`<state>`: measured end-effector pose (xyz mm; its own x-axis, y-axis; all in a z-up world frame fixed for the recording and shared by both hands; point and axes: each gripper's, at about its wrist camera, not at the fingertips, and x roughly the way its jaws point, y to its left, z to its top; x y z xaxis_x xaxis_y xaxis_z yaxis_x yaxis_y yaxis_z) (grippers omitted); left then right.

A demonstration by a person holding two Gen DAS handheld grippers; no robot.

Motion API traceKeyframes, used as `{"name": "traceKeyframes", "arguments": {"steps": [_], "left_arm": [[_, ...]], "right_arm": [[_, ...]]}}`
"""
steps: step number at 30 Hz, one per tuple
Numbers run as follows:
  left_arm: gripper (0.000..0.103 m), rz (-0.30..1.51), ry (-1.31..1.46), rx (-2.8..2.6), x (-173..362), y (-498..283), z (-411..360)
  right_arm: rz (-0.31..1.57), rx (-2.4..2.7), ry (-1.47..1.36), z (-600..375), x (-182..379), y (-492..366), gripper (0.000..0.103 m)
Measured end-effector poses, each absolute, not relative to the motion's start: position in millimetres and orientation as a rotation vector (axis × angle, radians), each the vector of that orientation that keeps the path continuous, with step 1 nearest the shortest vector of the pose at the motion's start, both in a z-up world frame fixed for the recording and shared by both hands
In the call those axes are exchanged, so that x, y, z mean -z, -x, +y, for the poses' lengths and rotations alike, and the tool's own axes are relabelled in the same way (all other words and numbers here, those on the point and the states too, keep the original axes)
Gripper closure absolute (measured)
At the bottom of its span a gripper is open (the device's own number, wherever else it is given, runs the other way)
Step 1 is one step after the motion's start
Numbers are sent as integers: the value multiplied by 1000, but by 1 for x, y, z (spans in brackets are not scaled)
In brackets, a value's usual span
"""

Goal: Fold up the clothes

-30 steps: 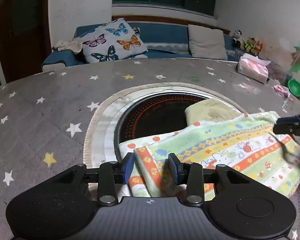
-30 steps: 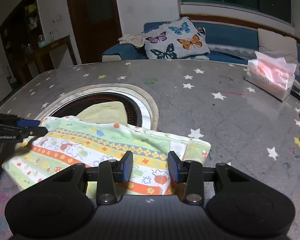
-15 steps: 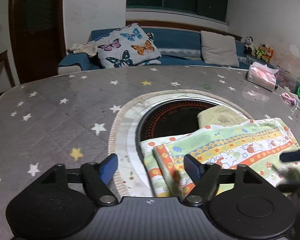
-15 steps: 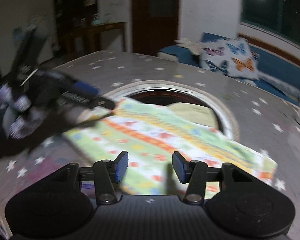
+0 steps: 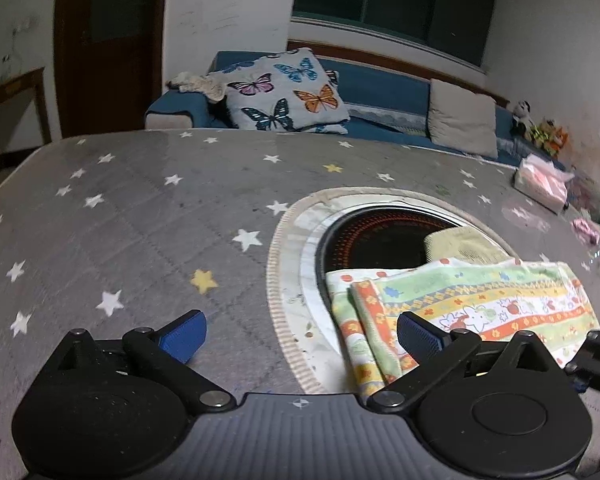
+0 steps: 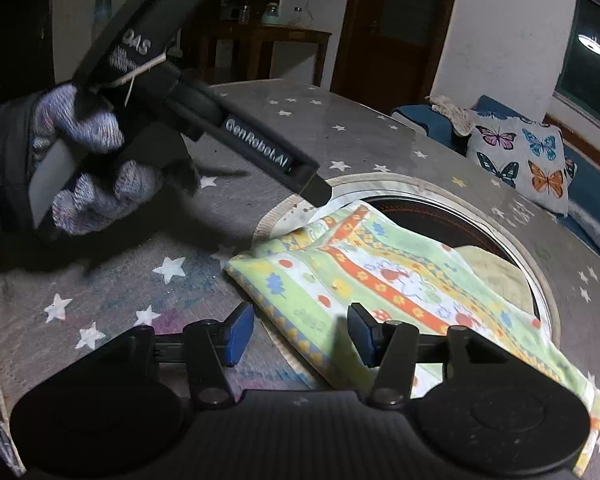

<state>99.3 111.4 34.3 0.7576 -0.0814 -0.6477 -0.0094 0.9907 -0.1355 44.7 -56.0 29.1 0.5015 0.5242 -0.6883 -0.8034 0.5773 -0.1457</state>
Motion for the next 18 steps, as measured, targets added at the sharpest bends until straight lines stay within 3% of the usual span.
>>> {"name": "traceKeyframes", "arguments": {"steps": [7,13,15,18], "left_arm": [[0,735,222,52,-33,-91,118],[0,771,321,73,-33,-88,113],[0,783,356,72,-33,-89,113],[0,805,443,74,-33,-89,114]], "right_arm": [[613,-839,538,-41,-23,-39,55],[599,-824,542,-33,-22,-43,75],[599,-825,511,-37,-27,-44,87],[591,-819,452,-45,-37,-46,89]]}}
